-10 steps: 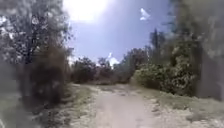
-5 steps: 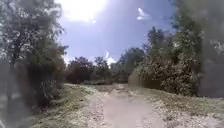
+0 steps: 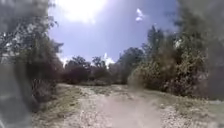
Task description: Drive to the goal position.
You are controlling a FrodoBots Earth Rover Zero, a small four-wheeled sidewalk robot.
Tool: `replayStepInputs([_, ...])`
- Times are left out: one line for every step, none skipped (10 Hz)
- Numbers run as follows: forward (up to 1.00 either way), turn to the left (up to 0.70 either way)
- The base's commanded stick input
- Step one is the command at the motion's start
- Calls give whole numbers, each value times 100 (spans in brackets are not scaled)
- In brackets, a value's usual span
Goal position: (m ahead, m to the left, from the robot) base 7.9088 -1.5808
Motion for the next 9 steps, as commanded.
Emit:
replayStepInputs([85,4])
replayStepInputs([85,4])
replayStepInputs([85,4])
replayStepInputs([85,4])
replayStepInputs([85,4])
replayStepInputs([85,4])
replayStepInputs([85,4])
replayStepInputs([85,4])
replayStepInputs([85,4])
